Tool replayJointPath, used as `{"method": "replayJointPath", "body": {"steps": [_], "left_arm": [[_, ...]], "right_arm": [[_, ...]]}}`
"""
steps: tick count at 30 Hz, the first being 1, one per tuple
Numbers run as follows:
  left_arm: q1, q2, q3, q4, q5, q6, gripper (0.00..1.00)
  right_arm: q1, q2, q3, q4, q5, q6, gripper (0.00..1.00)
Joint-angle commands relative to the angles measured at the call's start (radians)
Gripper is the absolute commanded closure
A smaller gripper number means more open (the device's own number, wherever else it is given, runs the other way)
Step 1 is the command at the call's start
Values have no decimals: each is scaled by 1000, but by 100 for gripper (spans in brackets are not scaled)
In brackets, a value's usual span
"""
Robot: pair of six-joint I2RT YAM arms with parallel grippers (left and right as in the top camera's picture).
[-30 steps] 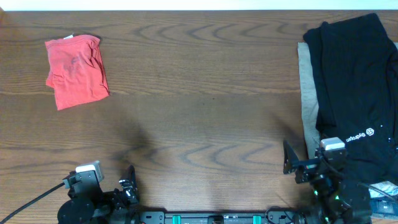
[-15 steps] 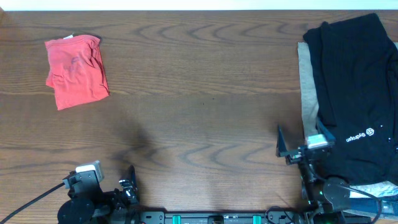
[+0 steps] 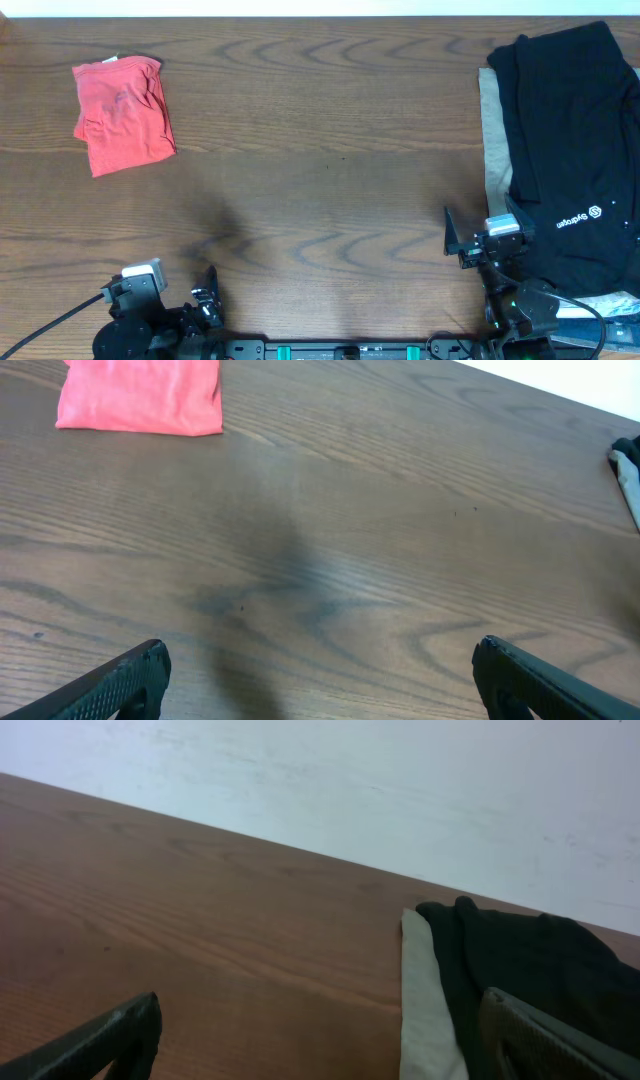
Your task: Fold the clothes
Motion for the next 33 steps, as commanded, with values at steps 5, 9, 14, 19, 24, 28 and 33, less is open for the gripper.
{"method": "replayJointPath", "body": {"steps": [5,9,14,19,24,28,33], "left_arm": [[-3,-1,-2,0,-8,10,2],[-3,-1,-2,0,-8,10,2],[-3,-1,-2,0,-8,10,2],[-3,-1,-2,0,-8,10,2],[-3,-1,-2,0,-8,10,2],[2,-2,-7,2,-8,10,3],[80,-3,-41,20,-24,10,2]], "right_arm": [[-8,-6,-2,-4,-1,-10,1],[-8,-6,-2,-4,-1,-10,1],[-8,-6,-2,-4,-1,-10,1],[-8,-6,-2,-4,-2,-10,1],[-8,-6,-2,-4,-1,-10,1],[-8,-6,-2,-4,-1,-10,1],[-8,-6,-2,-4,-1,-10,1]]}}
